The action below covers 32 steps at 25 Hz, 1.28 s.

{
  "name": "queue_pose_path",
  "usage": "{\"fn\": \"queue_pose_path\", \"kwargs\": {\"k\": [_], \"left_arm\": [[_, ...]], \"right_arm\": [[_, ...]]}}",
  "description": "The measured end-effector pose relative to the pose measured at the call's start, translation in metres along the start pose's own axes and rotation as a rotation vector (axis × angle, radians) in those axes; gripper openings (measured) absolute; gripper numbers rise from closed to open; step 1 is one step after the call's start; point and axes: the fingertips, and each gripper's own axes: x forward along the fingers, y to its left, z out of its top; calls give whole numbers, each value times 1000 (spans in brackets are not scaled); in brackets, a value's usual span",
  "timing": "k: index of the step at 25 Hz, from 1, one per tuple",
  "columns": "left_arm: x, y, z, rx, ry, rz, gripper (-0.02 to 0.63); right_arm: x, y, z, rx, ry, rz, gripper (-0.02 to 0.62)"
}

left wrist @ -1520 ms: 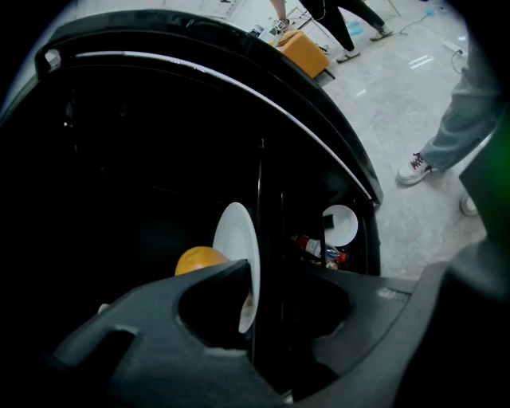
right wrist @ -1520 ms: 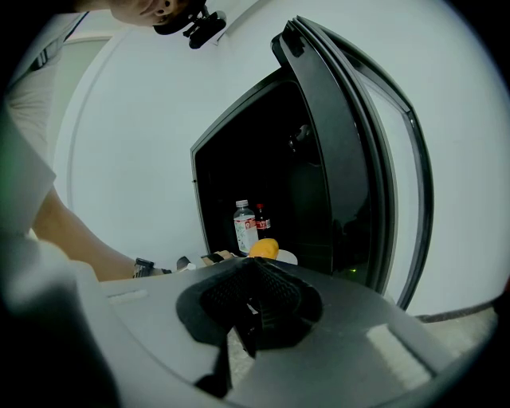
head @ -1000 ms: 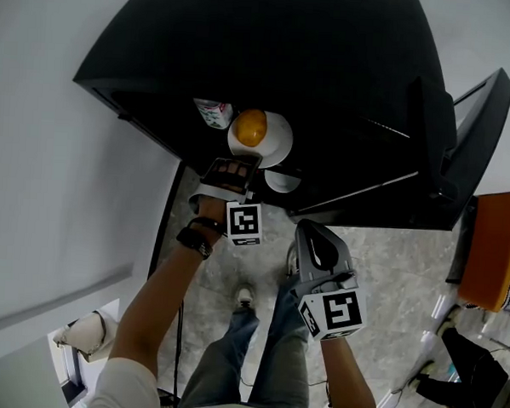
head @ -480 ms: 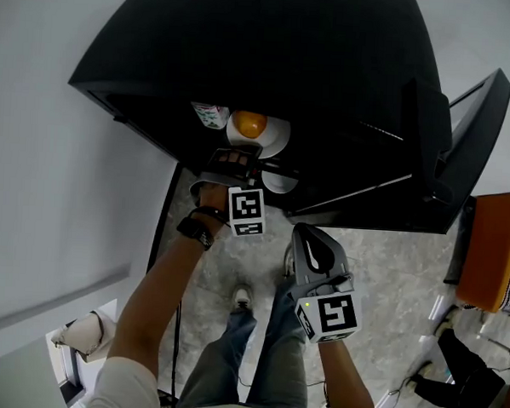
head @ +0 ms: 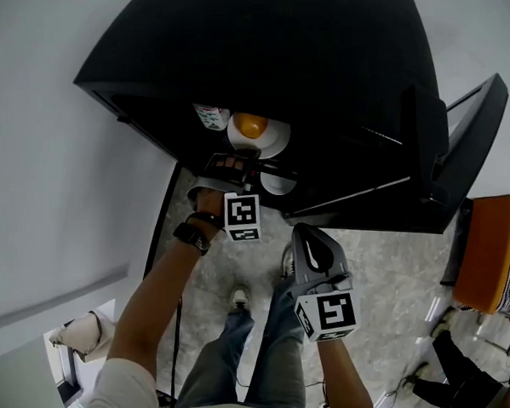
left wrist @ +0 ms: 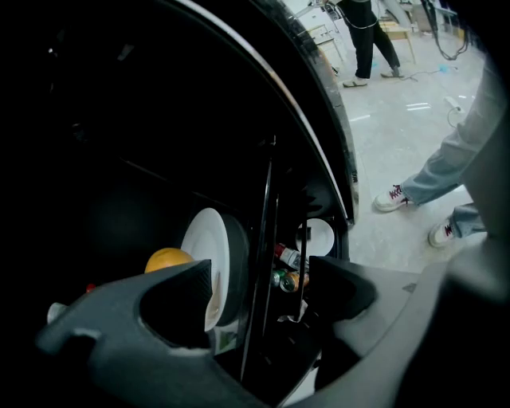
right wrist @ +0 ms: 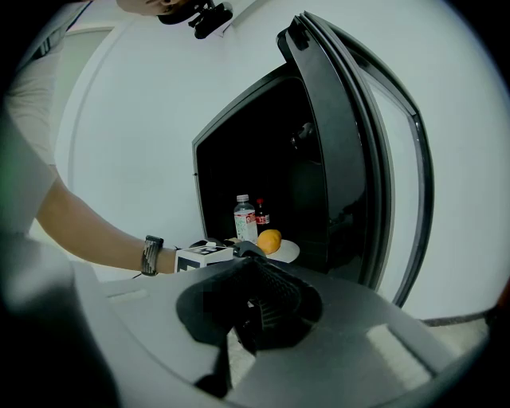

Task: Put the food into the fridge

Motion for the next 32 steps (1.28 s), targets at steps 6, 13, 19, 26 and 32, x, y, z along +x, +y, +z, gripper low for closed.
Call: {"fn": "queue_pose_path", "kwargs": {"k": [6,13,19,26,32], "left_arm": [[-25,-4,-5,26,-6,10,367],[-64,-7,-9,0,-9,10,302],[-109,9,-13,-107,16,47,199],[-165,25,-8,-218,-2,103,87],[-212,34,2,-293,-47,120,32]], "right_arm": [[-2,6,13,-10,-14,0,6],[-12,14,28,-31,-19,-4,6],[-24,20,52,-65,-27,-9,6],[-41,30,72,-106,-38,-17,6],[-61,43,94,-107,-60,-27,6]]}}
